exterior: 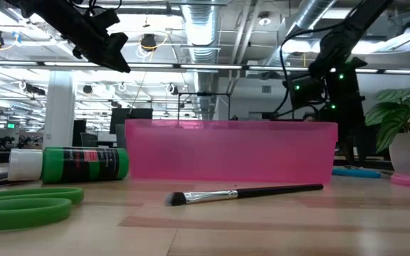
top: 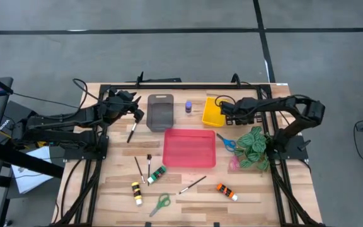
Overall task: Pick & Place Paint Supplies
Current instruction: Put the black makeup brush into the red bin
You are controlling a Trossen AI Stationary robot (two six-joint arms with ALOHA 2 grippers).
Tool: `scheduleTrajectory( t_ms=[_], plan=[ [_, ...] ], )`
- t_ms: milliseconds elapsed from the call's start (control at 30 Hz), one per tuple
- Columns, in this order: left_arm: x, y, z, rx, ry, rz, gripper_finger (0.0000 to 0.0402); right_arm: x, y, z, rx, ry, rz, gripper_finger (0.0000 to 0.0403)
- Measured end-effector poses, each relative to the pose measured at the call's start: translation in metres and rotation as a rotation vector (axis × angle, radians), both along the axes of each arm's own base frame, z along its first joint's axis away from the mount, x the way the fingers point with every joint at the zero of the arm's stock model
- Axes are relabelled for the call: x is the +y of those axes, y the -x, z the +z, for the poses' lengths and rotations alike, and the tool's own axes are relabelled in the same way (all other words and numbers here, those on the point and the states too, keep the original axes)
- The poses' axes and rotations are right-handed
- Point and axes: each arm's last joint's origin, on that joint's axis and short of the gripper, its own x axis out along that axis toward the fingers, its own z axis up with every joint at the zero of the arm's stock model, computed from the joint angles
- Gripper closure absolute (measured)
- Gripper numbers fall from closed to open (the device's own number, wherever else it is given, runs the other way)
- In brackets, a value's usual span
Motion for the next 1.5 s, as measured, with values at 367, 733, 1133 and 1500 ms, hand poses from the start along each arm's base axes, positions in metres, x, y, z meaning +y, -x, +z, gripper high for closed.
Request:
scheduleTrajectory(
  t_ms=[367, 733, 1133, 1500],
  plan=[
    [0.0, 0.0, 0.0, -0.015, 0.009, 0.006, 0.0284, -0.003, 0.019, -0.015, -0.084, 0.009, -0.042, 0.03],
    [0.0, 0.0, 0.0, -0.015, 0.009, 0.006, 0.0284, -0.007, 0.024, -0.015, -0.082, -0.018, -0.059, 0.0317],
    [0.0, 0.0, 0.0, -0.015, 0.009, 0.006, 0.0284, -0.009, 0.024, -0.016, -0.079, -0.015, -0.023, 0.0399],
    [0.0, 0.0, 0.0, -0.015, 0.009, 0.006, 0.0284, -0.008, 0.021, -0.016, -0.06, 0.027, 0.022, 0.0402]
  ],
)
